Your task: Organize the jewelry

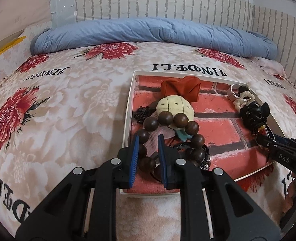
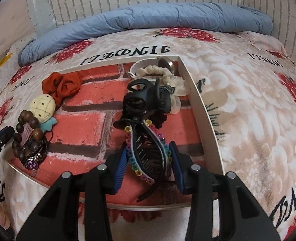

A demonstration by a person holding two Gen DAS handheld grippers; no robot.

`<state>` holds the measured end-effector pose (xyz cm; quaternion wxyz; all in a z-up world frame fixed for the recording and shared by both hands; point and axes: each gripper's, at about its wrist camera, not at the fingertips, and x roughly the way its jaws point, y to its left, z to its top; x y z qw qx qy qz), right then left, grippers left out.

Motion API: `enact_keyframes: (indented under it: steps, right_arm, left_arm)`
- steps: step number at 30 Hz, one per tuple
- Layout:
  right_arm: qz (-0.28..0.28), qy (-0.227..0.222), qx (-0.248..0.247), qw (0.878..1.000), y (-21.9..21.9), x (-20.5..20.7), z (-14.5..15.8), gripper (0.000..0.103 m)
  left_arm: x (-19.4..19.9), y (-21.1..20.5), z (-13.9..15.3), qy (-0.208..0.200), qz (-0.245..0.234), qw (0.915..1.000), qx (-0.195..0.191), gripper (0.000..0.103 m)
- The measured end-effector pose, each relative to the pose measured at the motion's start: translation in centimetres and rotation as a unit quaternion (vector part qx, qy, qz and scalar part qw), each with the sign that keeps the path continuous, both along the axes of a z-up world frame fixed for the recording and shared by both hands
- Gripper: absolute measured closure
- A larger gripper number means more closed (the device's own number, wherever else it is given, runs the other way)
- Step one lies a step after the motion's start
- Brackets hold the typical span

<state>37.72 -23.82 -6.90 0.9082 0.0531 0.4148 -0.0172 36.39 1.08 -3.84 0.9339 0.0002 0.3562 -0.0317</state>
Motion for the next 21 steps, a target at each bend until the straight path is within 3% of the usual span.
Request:
enact_keyframes:
  steps: [3,6,9,11,16,19,21]
  right_arm:
    - [0.007,-0.004,0.003,1.0,0.0,-0.2,0.3,0.061]
    - [0.025,-0.017,0.0,1.0,0.0,-1.1,1.3,0.049]
    - [0.033,-0.033,-0.011,0.999,-0.1,-2.3,2.6,0.047]
    - [0.033,-0.041,-0.009,0.999,-0.3,-3.2,3.4,0.045]
    - [0.024,-0.069,-0.018,0.997,-0.6,-6.4,5.0,0.025]
    - [0.025,-0.074,-0.002,0.997,-1.2,-8.4,5.3,0.024]
    - [0.022,-0.081,0.006,0.996,-1.6,-9.9,5.3,0.016]
  left_arm:
    - [-0.2,0.0,0.2,0.002,0.001,1.0,0.001,0.078]
    - [-1.0,0.2,1.0,-0.001,0.003,0.9999,-0.012,0.062]
    - [-2.4,0.1,2.0,-0.01,-0.002,0.9998,-0.019,0.055]
    - [-3.7,-0.2,2.6,-0.02,-0.005,0.9997,-0.014,0.043]
    - [-8.1,-0.1,4.2,-0.055,-0.006,0.9985,-0.006,0.017]
    - [-10.2,0.0,4.7,-0.068,-0.009,0.9976,-0.004,0.011]
    - [-11.5,0.0,4.9,-0.076,-0.011,0.997,0.0,0.007]
